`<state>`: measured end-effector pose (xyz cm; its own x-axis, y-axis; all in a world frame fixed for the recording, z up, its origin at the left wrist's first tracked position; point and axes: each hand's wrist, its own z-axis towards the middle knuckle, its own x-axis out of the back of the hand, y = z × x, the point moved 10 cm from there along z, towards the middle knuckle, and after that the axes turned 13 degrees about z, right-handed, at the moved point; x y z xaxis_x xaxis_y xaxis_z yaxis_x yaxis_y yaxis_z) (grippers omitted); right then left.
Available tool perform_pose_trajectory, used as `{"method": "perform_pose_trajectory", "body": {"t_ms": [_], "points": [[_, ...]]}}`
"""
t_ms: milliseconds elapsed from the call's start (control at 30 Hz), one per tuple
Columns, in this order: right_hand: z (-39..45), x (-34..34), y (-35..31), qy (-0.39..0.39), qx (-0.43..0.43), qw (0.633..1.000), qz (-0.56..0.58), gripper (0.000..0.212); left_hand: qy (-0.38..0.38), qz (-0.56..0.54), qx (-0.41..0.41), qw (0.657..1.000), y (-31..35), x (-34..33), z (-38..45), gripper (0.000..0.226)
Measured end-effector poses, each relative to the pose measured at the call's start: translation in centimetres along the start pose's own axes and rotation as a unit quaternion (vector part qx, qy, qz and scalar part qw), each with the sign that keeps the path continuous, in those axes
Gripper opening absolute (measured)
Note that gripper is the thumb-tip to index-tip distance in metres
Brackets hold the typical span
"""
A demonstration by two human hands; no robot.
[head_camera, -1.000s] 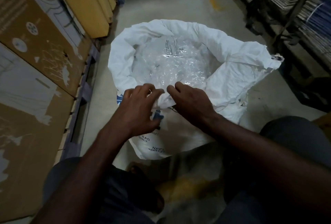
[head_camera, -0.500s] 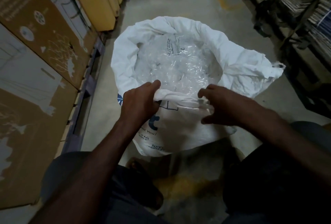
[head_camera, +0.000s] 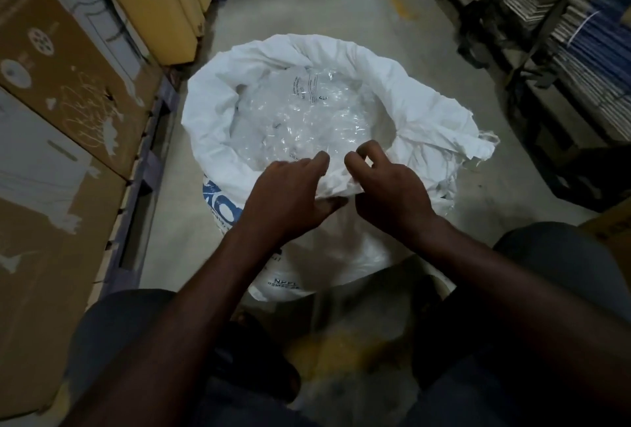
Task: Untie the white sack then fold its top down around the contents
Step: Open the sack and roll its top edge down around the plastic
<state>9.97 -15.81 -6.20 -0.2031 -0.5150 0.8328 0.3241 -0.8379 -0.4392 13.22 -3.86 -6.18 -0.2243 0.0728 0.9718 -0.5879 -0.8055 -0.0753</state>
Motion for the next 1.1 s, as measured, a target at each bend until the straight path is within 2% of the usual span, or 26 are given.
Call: {"method": "perform_pose_trajectory", "body": {"t_ms": [100,167,233,300,367,433,500,600,700,767,833,867,933,1000,1067,1100], "points": [[-1.3,-0.4,0.3,-0.026,-0.014,0.999,0.040,0.038,-0.021,0.031,0.010,0.999,0.2,-0.6,0.1,0.044],[-2.3,-0.9,0.1,-0.072,-0.003,0.989,0.130,0.034,0.002,0.042,0.027,0.999,-0.3,-0.5,0.2,0.040],[-2.5,-1.0,-0.1,-0.128,0.008,0.970,0.206,0.037,0.032,0.049,0.041,0.997,-0.7,-0.3,0.3,0.040],[-1.8,-0.3,1.1,-0.149,-0.024,0.963,0.221,0.048,0.061,0.057,0.039,0.996,-0.8,0.0,0.2,0.045],[-0.8,0.9,2.3,-0.124,-0.053,0.979,0.151,0.065,0.083,0.063,0.020,0.994,-0.4,0.5,0.0,0.048],[0.2,2.0,2.7,-0.089,-0.058,0.993,0.045,0.071,0.101,0.070,0.003,0.992,0.2,0.9,-0.4,0.047],[0.9,1.9,2.1,-0.078,-0.038,0.996,-0.028,0.064,0.115,0.073,0.002,0.991,0.4,1.2,-0.9,0.046],[1.3,1.0,1.3,-0.066,0.020,0.990,-0.126,0.041,0.121,0.072,0.014,0.990,0.2,1.6,-1.5,0.047],[1.3,0.9,3.0,-0.043,-0.029,0.993,-0.107,0.037,0.078,0.037,0.032,0.996,0.3,1.9,-1.8,0.055],[1.4,1.6,4.4,0.007,-0.080,0.996,-0.045,0.033,-0.015,-0.061,0.057,0.996,0.4,0.4,-1.7,0.064],[1.0,1.6,5.1,0.047,-0.113,0.992,0.028,0.034,-0.104,-0.171,0.084,0.976,0.3,-1.8,-1.6,0.070],[0.7,1.3,5.0,0.062,-0.117,0.989,0.070,0.033,-0.125,-0.222,0.092,0.963,0.3,-2.4,-1.4,0.070],[-0.1,0.4,4.6,0.079,-0.107,0.980,0.145,0.035,-0.123,-0.279,0.086,0.949,0.0,-3.0,-0.7,0.059],[-0.7,-0.7,4.4,0.068,-0.101,0.974,0.190,0.040,-0.121,-0.290,0.081,0.946,-0.5,-3.7,-0.3,0.039],[-1.0,-1.3,4.5,0.025,-0.108,0.967,0.230,0.044,-0.134,-0.319,0.095,0.933,-1.0,-4.9,-0.3,0.029],[-1.1,-1.5,4.5,-0.011,-0.112,0.965,0.237,0.056,-0.137,-0.335,0.101,0.927,-1.1,-5.3,-0.4,0.028]]}}
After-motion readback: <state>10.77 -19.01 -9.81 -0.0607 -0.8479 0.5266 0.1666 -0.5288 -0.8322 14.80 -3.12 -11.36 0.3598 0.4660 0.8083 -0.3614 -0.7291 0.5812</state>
